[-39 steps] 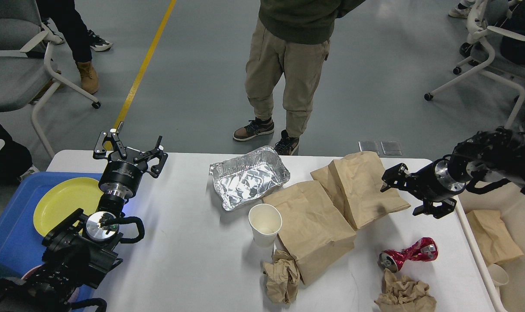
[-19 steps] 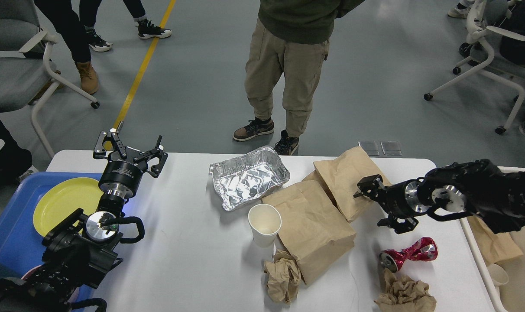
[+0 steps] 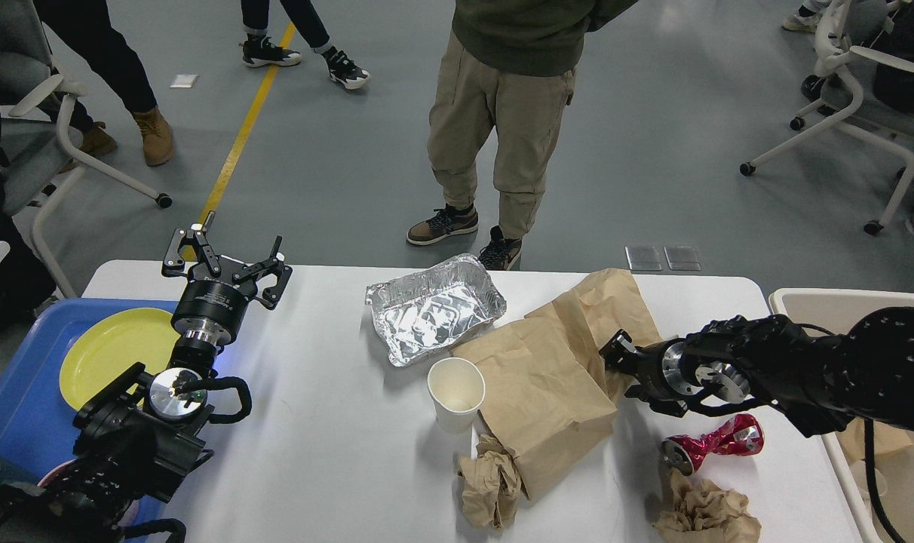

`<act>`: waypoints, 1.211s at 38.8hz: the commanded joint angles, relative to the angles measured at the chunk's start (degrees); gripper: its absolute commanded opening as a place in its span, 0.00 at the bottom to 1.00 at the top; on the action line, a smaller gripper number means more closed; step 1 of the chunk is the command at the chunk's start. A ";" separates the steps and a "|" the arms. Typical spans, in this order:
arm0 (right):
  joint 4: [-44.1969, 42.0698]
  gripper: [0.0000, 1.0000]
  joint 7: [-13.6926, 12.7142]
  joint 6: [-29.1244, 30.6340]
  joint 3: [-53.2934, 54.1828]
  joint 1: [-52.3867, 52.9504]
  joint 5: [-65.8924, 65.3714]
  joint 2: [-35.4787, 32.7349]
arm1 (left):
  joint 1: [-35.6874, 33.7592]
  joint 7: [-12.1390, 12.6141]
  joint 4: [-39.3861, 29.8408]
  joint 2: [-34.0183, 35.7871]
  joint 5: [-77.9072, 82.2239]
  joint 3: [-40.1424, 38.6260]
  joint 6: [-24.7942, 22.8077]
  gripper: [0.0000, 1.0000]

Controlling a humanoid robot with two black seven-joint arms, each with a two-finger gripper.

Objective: Tidy desktop
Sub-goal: 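Lower the right gripper onto the farther brown paper bag and grasp it, then lift the paper bag with the right gripper and drop it into the white bin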

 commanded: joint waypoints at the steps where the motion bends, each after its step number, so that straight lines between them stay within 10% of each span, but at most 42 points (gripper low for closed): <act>1: -0.59 0.00 -4.26 -2.13 0.44 0.02 -1.47 -0.11 | 0.00 0.00 -0.01 0.00 0.00 0.00 0.00 0.96; 26: 6.25 0.00 -3.47 4.45 -7.56 22.15 -19.83 -7.40 | 0.00 0.00 -0.01 0.00 0.00 0.00 0.00 0.96; 47: 37.73 0.00 6.11 21.25 -5.89 56.01 -45.85 -7.49 | 0.00 0.00 0.08 0.00 0.00 0.00 0.00 0.96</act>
